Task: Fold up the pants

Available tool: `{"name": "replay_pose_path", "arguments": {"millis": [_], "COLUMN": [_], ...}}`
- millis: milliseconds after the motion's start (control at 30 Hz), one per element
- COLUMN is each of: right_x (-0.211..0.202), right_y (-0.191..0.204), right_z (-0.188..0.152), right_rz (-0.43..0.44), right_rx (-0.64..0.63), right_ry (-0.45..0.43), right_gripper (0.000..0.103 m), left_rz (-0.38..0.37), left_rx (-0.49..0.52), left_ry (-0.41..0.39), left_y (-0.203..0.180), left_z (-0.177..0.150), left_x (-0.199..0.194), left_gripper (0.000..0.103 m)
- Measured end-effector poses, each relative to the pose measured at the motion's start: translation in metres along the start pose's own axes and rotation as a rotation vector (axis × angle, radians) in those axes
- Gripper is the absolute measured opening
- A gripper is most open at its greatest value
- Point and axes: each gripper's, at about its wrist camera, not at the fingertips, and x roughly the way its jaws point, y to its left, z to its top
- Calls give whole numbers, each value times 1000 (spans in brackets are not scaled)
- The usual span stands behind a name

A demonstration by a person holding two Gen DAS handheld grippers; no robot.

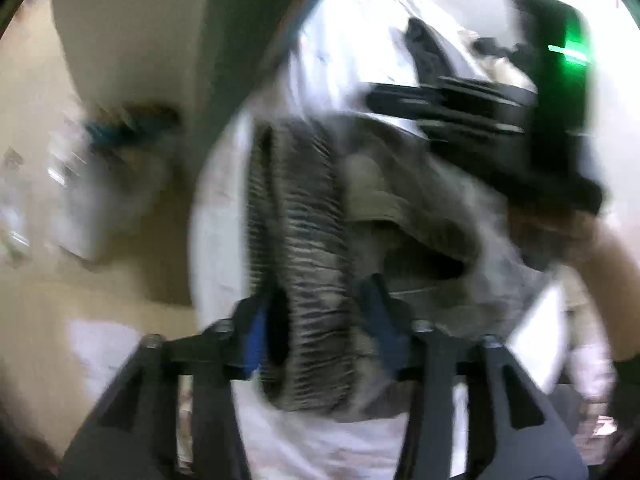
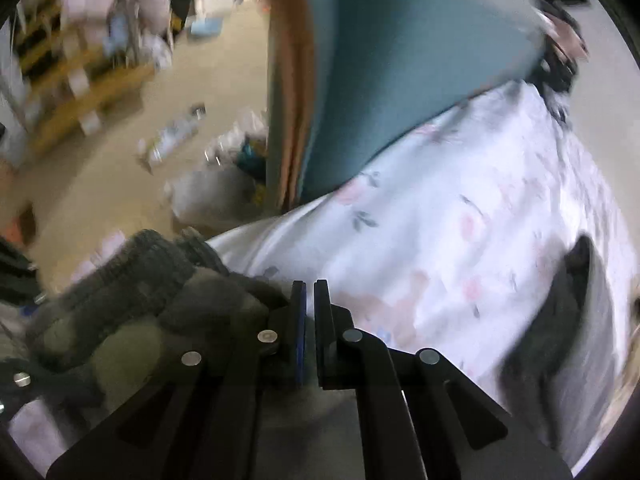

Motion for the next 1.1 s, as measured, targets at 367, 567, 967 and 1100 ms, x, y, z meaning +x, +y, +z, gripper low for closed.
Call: {"name": "replay_pose_path", "arguments": {"millis": [367,567,967,1100], "right_x": [-129,-121,-44,-74], "right_y": [-116,-199,-173,-181], "right_z": [-228,-247,-178,-173], "right_rz": [-60,-128,-63,-87], "right_rx": [607,652,92,79], "right_ry": [-38,102,250,144], "right_gripper": [12,46,19,9], "left_rz": [146,316,346,303], "left_rx": [185,229,253,204], "left_ry": [-183,-51,-35,-61], "left_y": [-74,-88,-92,-86], "left_z": [-10,3,2,6], "left_x": [-31,36,48,37], "left_gripper": [53,52,52,52]}}
